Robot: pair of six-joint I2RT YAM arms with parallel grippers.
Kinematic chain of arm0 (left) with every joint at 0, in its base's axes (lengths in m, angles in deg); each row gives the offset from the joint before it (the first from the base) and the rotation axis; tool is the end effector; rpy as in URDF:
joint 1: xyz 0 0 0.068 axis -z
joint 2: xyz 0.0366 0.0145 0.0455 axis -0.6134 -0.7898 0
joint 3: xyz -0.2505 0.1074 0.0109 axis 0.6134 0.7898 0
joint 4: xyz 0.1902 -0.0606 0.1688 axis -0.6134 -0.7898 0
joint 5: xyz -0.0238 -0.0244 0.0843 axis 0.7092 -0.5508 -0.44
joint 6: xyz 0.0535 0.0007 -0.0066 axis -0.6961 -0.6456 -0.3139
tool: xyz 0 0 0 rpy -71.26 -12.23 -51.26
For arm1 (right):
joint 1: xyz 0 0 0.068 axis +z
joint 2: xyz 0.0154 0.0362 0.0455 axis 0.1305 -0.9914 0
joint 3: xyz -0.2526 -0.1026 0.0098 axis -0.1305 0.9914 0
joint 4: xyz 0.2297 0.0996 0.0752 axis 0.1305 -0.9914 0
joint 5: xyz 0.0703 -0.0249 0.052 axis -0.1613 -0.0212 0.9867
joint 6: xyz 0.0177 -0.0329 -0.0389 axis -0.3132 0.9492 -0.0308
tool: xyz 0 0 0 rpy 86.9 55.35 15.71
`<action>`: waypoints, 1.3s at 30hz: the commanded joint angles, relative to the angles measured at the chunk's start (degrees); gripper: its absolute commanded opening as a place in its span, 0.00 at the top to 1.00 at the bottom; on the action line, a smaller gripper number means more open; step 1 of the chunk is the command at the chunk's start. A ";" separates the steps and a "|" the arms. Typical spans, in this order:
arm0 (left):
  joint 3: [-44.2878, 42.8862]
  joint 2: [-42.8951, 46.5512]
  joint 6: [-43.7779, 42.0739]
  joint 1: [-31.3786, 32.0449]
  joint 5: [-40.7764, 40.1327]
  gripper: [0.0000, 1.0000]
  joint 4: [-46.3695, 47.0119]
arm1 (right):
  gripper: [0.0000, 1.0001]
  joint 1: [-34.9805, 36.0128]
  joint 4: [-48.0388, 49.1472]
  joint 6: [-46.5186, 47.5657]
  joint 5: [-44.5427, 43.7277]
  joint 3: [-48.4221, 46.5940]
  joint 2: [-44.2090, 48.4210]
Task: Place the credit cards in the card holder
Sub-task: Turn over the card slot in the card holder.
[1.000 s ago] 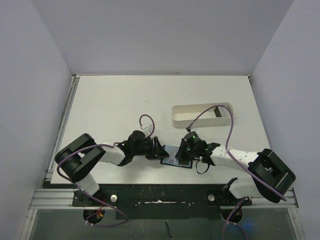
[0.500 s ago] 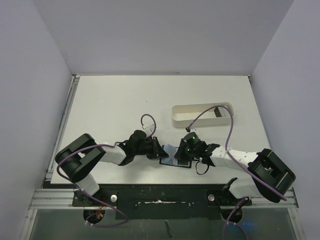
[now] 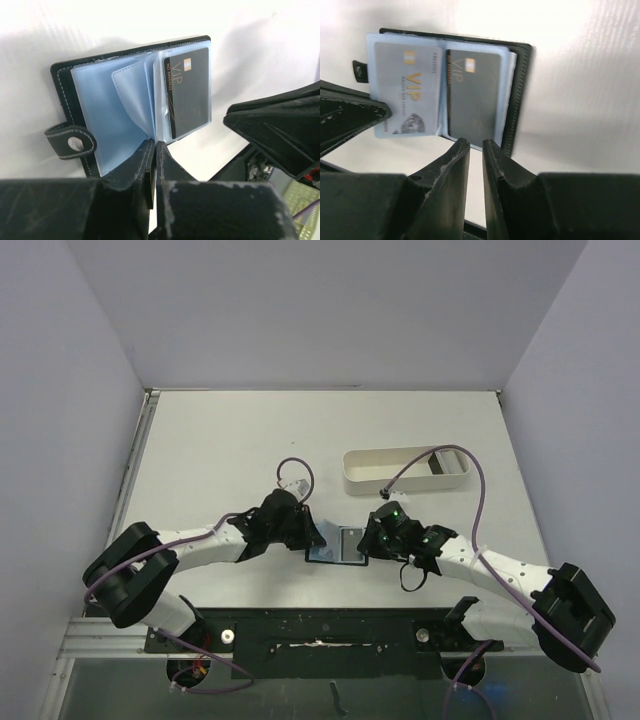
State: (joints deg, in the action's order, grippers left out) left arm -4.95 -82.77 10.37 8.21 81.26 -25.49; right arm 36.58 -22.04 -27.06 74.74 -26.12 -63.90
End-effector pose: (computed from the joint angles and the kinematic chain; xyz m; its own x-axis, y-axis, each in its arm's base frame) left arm 0.1935 -0.2112 0.1599 -0.9094 -0.1512 -0.3876 0.1718 0.7121 -0.6808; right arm 0.1590 0.1503 0.1822 -0.8600 0.2680 -0.4342 0.0380 0.8823 0.4692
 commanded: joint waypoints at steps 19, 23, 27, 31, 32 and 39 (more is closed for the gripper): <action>-6.97 -0.84 -0.49 1.43 8.60 0.71 5.12 | 0.79 -0.61 -1.21 1.14 -9.68 1.97 6.56; -7.10 -3.65 -0.19 2.18 9.60 0.70 9.51 | 0.77 -0.79 -4.70 0.80 -13.61 1.03 11.54; -6.93 -7.10 0.58 2.42 11.47 0.70 14.97 | 0.76 -0.89 -8.50 0.45 -17.72 -0.78 15.90; -6.85 -9.15 0.04 2.24 11.14 0.69 15.43 | 0.72 -1.64 -8.97 2.55 -20.75 -3.04 18.40; -6.70 -9.05 -0.52 2.09 10.59 0.68 15.02 | 0.71 -2.20 -9.04 3.53 -21.05 -4.03 18.03; -5.68 -5.93 -3.03 1.33 7.33 0.63 11.14 | 0.67 -12.87 -7.59 14.46 -18.23 -11.95 9.64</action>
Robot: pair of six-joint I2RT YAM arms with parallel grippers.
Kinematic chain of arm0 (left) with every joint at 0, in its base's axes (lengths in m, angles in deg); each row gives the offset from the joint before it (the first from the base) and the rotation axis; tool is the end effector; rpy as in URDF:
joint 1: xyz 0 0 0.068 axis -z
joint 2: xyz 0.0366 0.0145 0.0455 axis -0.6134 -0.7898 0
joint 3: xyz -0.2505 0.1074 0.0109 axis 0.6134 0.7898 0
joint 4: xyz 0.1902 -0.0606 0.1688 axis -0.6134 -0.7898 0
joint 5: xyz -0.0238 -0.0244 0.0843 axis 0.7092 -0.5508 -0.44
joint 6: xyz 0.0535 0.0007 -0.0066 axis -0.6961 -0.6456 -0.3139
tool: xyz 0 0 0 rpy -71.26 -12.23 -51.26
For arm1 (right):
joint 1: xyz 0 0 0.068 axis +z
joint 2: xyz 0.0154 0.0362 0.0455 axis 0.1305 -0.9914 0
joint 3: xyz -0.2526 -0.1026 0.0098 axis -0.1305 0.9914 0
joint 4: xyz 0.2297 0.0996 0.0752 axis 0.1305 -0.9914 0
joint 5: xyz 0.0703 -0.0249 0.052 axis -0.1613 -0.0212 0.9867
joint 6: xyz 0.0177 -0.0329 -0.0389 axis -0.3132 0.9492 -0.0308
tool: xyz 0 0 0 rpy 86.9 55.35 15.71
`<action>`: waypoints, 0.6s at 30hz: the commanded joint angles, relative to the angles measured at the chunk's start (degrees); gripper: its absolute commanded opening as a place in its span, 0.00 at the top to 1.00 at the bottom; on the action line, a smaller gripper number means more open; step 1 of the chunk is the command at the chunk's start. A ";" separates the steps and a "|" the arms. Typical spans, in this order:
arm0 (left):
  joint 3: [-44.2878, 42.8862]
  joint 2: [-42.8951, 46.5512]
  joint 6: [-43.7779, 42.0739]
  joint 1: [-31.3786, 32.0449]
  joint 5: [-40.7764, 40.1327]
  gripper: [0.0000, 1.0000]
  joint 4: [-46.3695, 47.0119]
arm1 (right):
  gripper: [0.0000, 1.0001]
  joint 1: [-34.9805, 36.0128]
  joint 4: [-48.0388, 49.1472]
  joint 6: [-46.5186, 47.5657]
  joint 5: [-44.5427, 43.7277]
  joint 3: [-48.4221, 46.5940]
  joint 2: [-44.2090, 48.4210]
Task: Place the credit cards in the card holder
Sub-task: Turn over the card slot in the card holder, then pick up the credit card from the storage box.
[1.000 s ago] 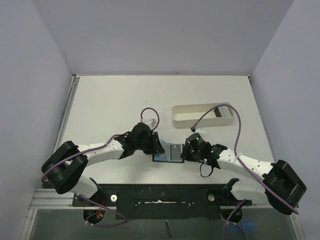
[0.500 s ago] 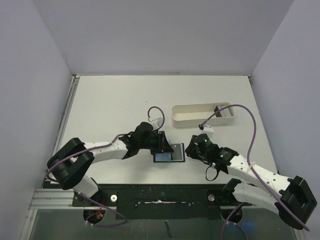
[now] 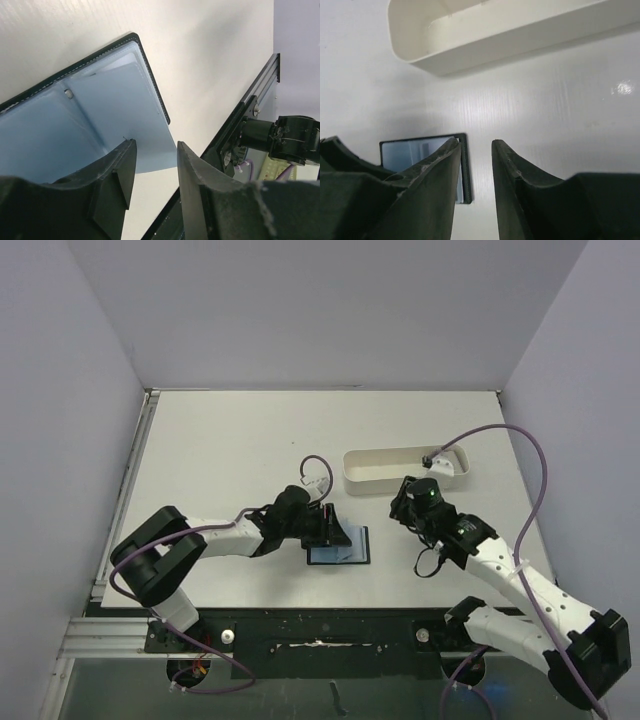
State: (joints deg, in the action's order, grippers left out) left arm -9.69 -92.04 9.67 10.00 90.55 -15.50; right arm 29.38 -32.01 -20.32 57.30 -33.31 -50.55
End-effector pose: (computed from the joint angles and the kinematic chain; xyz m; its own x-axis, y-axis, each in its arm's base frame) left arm 0.2064 -0.2469 0.1536 -0.9248 -0.0469 -0.3776 0.2832 0.5780 -0.7653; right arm 0.1633 0.1060 0.2552 -0.5939 0.3857 -0.7061 0.1375 0.9134 0.3832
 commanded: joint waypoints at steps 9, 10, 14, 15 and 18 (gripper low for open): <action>-1.49 -0.87 -2.20 -0.42 0.22 0.63 3.66 | 0.58 -20.31 5.05 22.54 1.56 -16.53 -17.49; -1.34 -0.61 -2.26 -0.38 0.00 0.63 3.66 | 0.57 -21.30 5.18 23.82 0.84 -17.65 -19.65; -1.89 1.75 -3.81 -0.63 -2.24 0.64 -0.42 | 0.55 -24.66 5.45 28.29 -0.48 -21.84 -26.46; -2.16 2.81 -4.22 -0.66 -3.24 0.64 -2.65 | 0.55 -25.49 5.39 29.02 -0.62 -22.74 -28.01; -3.50 6.70 -5.59 -0.43 -9.70 0.67 -10.78 | 0.54 -26.33 5.40 31.30 -1.77 -24.87 -32.51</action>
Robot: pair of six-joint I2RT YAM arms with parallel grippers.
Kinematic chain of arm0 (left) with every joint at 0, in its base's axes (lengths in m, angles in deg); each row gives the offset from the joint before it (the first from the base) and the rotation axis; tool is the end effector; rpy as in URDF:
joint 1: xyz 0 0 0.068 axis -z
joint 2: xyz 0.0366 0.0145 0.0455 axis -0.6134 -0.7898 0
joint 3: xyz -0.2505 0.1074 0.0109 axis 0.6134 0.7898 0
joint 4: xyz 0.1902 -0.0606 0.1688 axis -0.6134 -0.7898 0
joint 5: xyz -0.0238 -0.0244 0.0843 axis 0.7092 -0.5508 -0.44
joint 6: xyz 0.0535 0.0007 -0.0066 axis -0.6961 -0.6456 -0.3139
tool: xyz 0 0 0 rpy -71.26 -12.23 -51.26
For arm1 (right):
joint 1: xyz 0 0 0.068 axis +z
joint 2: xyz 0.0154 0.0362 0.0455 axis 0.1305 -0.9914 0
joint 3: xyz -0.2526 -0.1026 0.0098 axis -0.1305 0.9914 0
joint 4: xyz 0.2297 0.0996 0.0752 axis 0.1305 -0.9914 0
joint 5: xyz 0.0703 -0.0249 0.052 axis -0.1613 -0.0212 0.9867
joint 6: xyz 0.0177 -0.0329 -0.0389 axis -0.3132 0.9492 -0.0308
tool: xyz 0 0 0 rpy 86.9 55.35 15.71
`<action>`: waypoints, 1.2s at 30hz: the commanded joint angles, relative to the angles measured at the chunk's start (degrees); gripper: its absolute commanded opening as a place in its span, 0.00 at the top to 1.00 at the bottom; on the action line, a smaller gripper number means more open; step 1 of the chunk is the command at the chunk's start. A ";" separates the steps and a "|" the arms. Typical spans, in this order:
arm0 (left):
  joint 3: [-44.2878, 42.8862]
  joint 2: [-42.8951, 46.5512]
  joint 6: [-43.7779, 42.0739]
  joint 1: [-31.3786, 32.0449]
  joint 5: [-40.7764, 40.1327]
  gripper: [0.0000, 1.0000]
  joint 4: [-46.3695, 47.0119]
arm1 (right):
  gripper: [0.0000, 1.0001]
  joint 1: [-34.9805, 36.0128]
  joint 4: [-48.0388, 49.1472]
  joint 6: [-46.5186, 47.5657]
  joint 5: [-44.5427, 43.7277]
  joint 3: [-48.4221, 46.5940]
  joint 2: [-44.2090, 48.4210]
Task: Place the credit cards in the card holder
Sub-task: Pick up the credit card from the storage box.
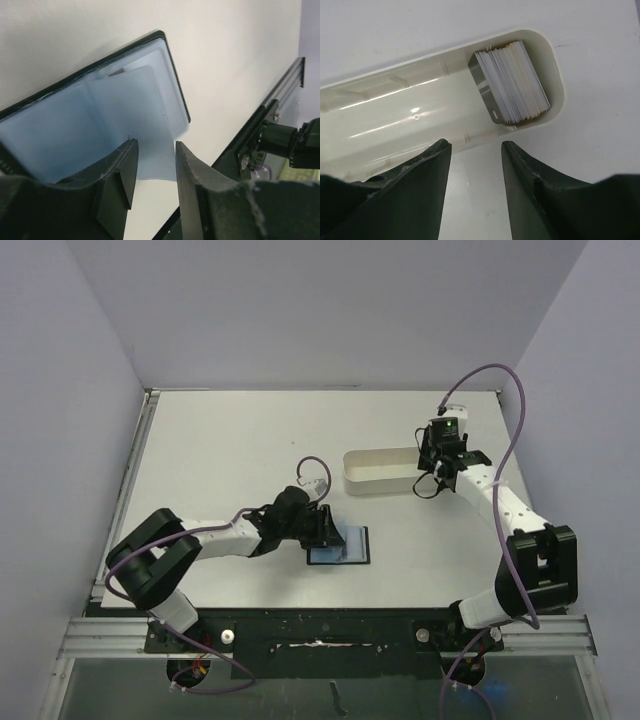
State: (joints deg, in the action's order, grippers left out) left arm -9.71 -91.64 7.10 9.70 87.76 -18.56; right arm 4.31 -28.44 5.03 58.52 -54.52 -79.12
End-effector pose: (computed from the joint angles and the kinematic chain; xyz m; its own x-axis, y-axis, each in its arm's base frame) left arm 0.2068 -0.2425 0.1507 -0.9140 -0.0403 -0.4038 0.2896 0.6322 -0.7186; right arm 0.3036 0.0508 0.2684 -0.6138 0.2048 -0.7625 0.2891 0.9570 0.0244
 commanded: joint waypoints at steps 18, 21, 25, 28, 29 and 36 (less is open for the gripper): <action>1.80 22.16 -2.76 -0.59 -17.13 0.57 -16.13 | 0.54 -2.28 5.27 15.07 -11.19 -11.56 -20.51; 2.09 22.29 -2.76 -0.60 -16.95 0.57 -16.10 | 0.54 -2.27 5.10 15.92 -13.48 -12.65 -22.65; 2.45 22.71 -2.73 -0.76 -17.02 0.57 -16.11 | 0.55 -2.23 6.17 16.88 -15.40 -12.81 -24.34; 2.46 23.02 -2.64 -0.86 -17.15 0.57 -16.20 | 0.56 -2.33 6.31 17.38 -15.10 -13.03 -24.97; 2.46 23.20 -2.63 -0.88 -17.17 0.57 -16.20 | 0.57 -2.32 6.35 17.46 -14.94 -13.07 -24.95; 4.12 23.40 -2.42 -0.86 -17.20 0.57 -16.11 | 0.69 -2.32 6.46 17.90 -14.97 -13.51 -23.91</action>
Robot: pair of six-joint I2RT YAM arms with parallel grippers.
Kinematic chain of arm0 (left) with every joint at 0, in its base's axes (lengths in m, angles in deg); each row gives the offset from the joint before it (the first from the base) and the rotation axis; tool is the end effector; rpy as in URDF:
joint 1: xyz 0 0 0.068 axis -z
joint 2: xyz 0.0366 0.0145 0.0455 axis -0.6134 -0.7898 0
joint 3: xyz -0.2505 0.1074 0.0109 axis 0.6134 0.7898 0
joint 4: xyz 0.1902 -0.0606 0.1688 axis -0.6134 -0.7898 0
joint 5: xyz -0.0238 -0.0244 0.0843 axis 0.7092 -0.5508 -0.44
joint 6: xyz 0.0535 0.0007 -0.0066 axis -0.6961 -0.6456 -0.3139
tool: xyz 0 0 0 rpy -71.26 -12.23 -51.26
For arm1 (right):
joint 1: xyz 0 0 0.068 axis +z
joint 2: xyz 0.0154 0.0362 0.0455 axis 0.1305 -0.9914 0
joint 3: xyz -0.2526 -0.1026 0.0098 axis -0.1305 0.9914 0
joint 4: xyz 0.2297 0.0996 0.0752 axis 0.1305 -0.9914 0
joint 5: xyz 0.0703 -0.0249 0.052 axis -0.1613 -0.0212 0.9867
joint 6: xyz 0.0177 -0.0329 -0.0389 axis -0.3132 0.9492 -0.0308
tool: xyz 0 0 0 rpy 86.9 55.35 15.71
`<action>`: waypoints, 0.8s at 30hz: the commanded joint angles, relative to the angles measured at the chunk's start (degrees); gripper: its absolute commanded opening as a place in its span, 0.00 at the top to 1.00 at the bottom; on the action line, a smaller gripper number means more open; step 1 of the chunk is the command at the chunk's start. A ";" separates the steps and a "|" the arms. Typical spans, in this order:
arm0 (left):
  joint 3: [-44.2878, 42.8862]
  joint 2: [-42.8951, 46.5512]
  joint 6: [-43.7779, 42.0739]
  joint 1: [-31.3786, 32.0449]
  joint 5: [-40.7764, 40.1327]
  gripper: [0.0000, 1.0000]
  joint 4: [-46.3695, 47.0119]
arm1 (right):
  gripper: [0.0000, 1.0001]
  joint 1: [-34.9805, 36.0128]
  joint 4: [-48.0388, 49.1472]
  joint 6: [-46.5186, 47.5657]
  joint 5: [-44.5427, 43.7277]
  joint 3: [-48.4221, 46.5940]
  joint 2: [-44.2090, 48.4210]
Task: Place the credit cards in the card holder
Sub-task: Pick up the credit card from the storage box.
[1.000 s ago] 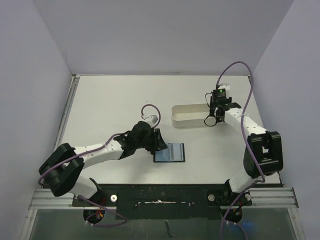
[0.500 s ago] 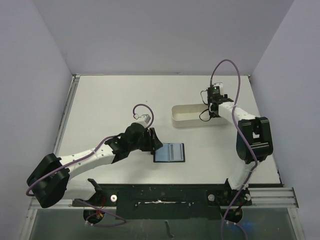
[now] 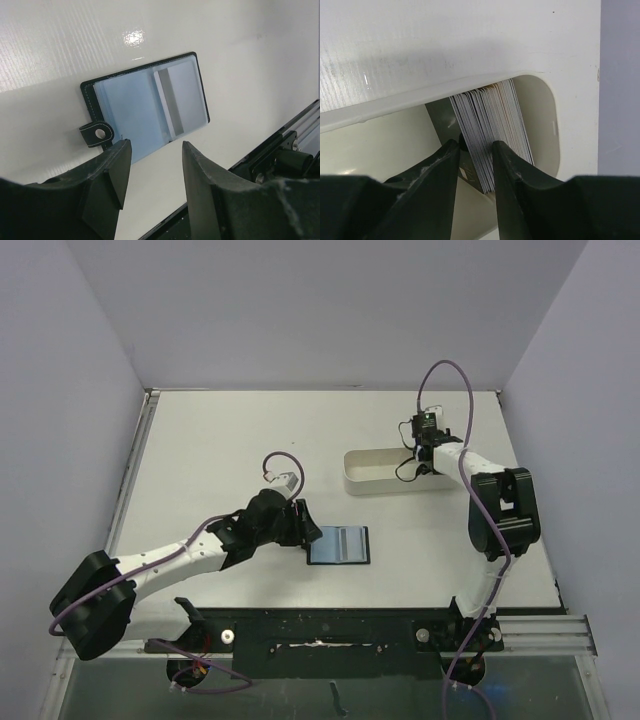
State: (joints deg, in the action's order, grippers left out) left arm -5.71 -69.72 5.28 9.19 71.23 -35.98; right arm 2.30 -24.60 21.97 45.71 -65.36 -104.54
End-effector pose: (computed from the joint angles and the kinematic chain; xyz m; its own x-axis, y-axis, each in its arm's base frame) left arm 0.1773 -0.1919 0.2057 -0.8158 -0.1753 -0.5512 0.2336 0.7719 -0.5913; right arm 0.3878 0.0472 0.1882 -0.7896 -0.0855 -0.6077 0.2212 0.8840 -0.4118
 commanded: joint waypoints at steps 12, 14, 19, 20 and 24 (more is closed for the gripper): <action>1.00 0.65 -0.73 -0.36 -0.52 0.57 1.76 | 0.86 0.08 0.51 0.48 -1.07 -3.88 4.87; 1.00 0.51 -0.84 -0.36 -0.51 0.57 1.59 | 0.90 0.13 -0.24 0.38 0.19 -3.90 5.82; 0.98 0.31 -0.91 -0.48 -0.70 0.57 1.28 | 0.94 0.28 -3.56 -0.53 7.18 -4.52 8.61; 1.08 0.23 -0.87 -0.45 -1.35 0.57 0.73 | 0.95 0.42 -4.39 -0.92 8.62 -4.75 9.01; 0.85 -0.59 -0.90 -0.78 -1.93 0.57 -0.16 | 0.99 1.25 -8.26 -2.76 11.34 -5.77 11.05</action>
State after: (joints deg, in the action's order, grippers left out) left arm -4.64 -69.76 5.28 8.97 70.60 -36.47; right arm 2.72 -30.08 21.25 53.47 -67.85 -97.91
